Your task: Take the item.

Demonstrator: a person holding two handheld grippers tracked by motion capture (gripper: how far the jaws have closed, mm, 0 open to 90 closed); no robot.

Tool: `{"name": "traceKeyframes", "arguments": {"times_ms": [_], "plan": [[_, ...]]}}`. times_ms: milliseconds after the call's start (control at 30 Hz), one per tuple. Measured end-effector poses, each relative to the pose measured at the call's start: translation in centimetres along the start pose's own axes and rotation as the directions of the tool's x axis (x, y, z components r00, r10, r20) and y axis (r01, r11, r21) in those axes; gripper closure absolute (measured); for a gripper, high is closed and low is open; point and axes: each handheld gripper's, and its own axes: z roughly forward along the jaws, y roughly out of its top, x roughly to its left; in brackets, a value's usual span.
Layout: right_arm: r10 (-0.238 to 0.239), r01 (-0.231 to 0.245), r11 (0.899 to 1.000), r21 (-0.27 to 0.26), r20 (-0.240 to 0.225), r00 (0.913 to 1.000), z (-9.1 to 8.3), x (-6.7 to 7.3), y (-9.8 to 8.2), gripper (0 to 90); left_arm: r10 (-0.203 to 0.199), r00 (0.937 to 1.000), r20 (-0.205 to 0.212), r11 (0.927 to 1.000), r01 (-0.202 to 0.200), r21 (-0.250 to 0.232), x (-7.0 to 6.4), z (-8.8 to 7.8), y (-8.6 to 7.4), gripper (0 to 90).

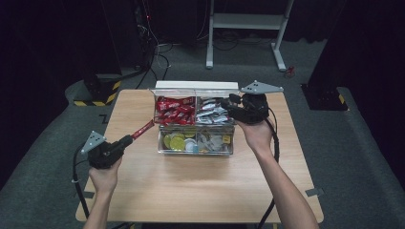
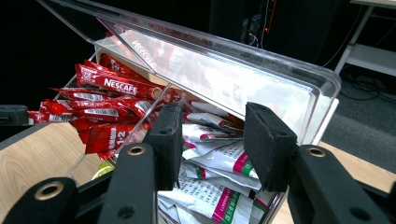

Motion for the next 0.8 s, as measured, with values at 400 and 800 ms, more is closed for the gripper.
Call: {"name": "traceKeyframes", "arguments": {"times_ms": [400,800], "plan": [[0.002,-0.002,1.0,-0.001,0.0,1.0,0.0,0.0,0.0,57.4,-0.004,0.9994,-0.034,0.9993,0.005,0.038,0.2,1.5,-1.5,85.9],[-0.001,0.001,1.0,0.003,-0.001,1.0,0.0,0.0,0.0,57.3,-0.002,0.997,-0.077,0.9958,0.009,0.091,0.3,3.4,-3.6,85.6]]}}
